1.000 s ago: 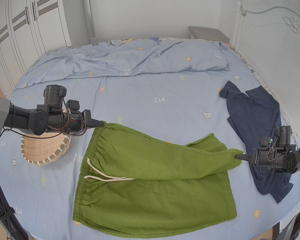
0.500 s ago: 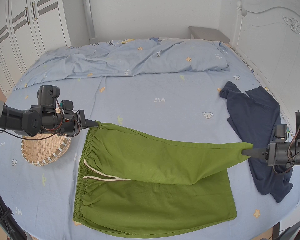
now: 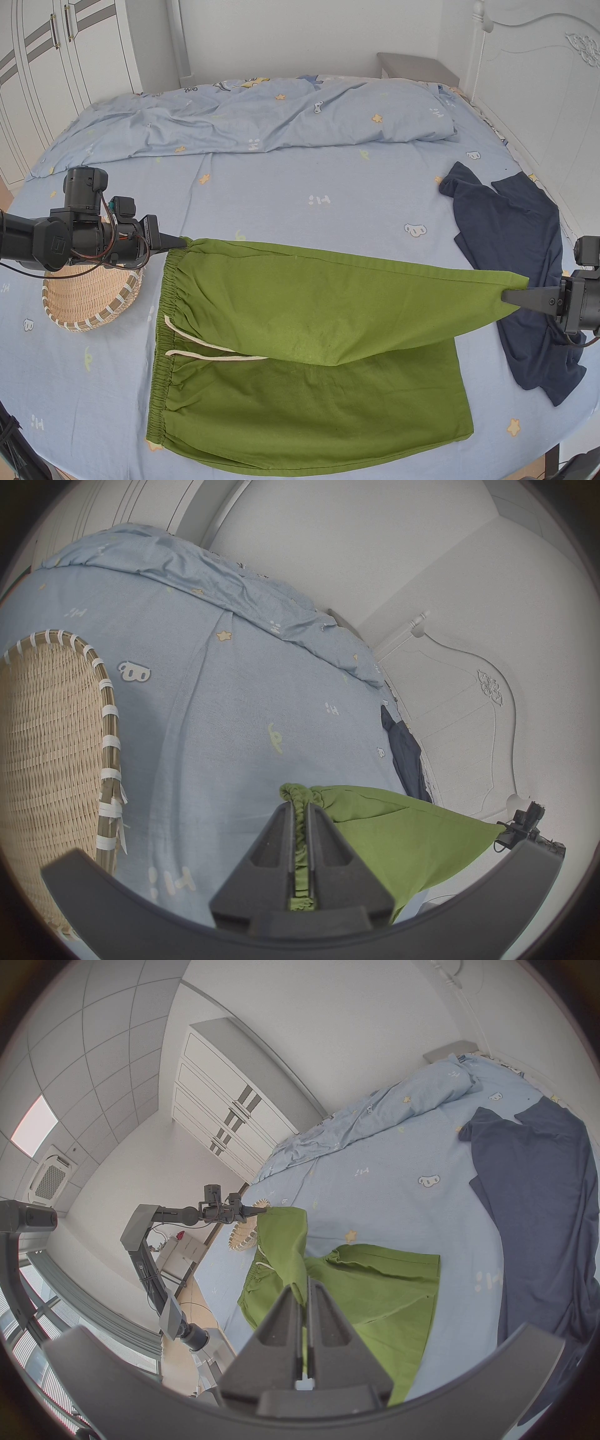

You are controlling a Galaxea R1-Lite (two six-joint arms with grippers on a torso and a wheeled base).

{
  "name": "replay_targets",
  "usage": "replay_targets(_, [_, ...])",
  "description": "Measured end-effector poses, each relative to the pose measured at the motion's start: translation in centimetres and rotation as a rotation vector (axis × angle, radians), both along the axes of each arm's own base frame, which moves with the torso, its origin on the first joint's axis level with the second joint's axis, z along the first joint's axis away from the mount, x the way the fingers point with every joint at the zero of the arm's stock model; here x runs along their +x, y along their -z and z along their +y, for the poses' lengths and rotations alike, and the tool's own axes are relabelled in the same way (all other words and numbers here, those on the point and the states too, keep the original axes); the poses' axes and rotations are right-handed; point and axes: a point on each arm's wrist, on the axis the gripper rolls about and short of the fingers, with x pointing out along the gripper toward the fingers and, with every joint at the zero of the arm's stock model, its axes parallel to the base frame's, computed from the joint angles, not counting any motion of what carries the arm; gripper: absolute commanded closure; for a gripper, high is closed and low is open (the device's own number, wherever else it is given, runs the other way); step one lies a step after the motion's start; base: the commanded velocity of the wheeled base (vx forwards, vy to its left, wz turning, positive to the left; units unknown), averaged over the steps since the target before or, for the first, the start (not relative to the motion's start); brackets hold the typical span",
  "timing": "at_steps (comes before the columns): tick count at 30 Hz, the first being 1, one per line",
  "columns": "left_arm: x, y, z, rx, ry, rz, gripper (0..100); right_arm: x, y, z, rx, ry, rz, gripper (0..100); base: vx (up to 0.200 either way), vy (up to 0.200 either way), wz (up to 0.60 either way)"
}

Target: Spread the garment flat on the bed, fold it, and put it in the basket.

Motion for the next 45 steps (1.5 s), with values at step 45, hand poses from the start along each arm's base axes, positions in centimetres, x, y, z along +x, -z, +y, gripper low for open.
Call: replay_targets(45, [2.0, -0.3, 2.9, -0.030, -0.106, -0.227, 100, 19.5, -0.1, 0.1, 0.014, 0.083, -0.130, 100, 0.000, 0.000, 0.00])
